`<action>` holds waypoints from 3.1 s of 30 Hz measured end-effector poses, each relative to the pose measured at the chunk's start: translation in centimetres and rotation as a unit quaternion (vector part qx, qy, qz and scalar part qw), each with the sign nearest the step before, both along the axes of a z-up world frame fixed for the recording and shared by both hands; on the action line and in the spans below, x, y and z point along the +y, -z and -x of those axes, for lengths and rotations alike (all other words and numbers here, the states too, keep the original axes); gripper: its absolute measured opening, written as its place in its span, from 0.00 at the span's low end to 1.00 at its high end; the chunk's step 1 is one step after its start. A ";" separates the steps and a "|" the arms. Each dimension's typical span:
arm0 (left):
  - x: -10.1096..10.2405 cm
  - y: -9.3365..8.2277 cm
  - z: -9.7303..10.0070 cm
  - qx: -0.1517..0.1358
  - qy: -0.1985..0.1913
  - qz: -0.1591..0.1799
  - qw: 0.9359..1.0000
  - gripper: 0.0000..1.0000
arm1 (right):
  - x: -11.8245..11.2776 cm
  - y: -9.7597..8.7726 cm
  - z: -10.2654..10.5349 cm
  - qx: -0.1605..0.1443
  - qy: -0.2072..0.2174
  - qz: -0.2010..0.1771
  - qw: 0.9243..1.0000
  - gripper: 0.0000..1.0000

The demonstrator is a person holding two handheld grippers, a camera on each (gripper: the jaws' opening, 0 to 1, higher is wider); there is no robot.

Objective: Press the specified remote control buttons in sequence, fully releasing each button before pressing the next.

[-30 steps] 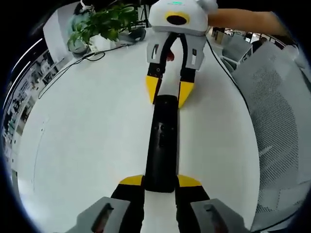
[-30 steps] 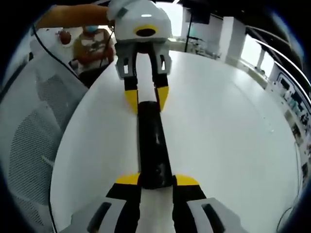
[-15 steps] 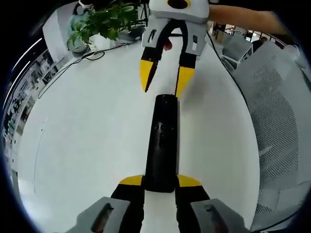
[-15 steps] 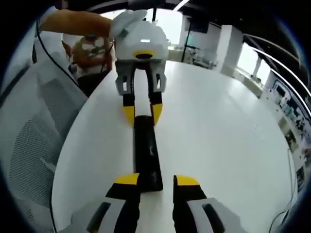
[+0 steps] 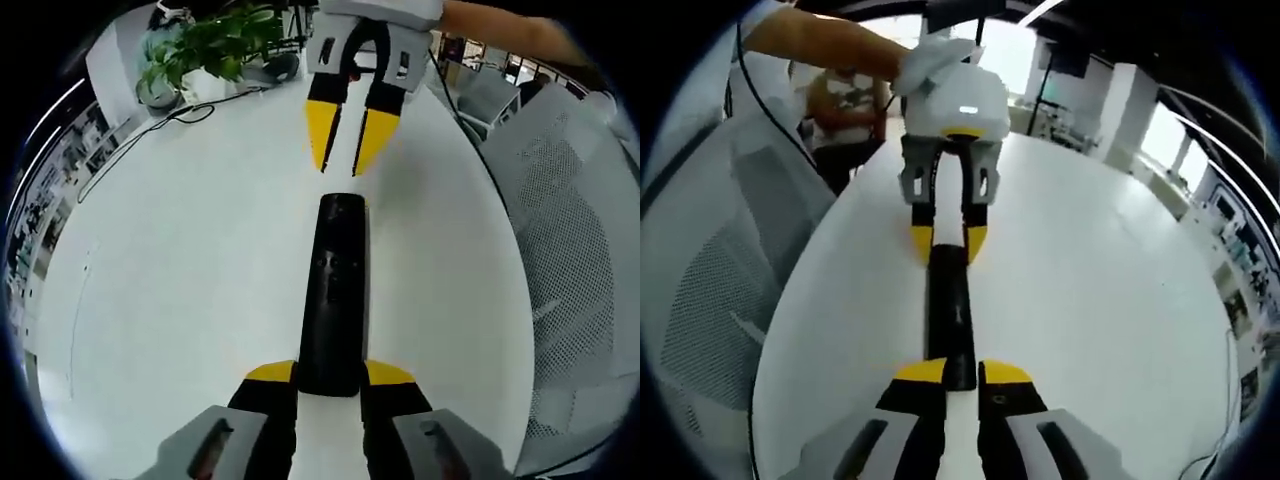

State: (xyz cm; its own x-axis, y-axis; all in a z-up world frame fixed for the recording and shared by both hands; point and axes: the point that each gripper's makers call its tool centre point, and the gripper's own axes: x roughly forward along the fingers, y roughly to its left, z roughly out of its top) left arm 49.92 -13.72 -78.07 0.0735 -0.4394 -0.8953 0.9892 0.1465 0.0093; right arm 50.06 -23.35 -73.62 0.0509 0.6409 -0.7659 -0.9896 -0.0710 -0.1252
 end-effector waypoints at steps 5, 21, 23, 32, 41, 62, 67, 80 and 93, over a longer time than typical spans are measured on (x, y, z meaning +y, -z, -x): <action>0.0 0.0 0.0 0.000 0.000 0.000 1.000 0.23 | 0.0 0.1 0.1 -0.002 -0.003 0.005 1.000 0.04; 0.1 0.0 0.0 -0.001 -0.001 0.000 1.000 0.23 | 0.0 0.9 0.0 -0.014 -0.028 0.044 0.999 0.00; 0.0 0.0 0.0 -0.002 -0.001 0.000 1.000 0.23 | 0.1 1.0 0.1 -0.010 -0.027 0.048 0.998 0.00; 0.1 0.0 0.0 -0.001 0.000 -0.001 1.000 0.23 | -0.3 1.9 0.2 0.007 -0.016 0.080 0.997 0.00; 0.1 0.0 0.0 -0.001 0.002 -0.002 1.000 0.23 | -0.3 2.6 0.0 0.022 -0.013 0.108 0.994 0.00; 0.1 0.1 0.1 -0.001 0.004 -0.009 1.000 0.23 | -0.5 3.4 0.3 0.028 -0.033 0.151 0.988 0.00; 0.1 0.1 0.1 0.000 0.003 -0.012 1.000 0.23 | -0.5 3.4 0.2 0.030 -0.037 0.159 0.986 0.00; 0.1 0.0 0.1 -0.001 0.000 -0.010 1.000 0.23 | -0.5 3.5 0.1 0.031 -0.048 0.186 0.981 0.00; 0.0 0.0 0.0 -0.001 0.000 -0.012 1.000 0.23 | -0.8 3.8 -0.1 0.024 -0.070 0.229 0.971 0.00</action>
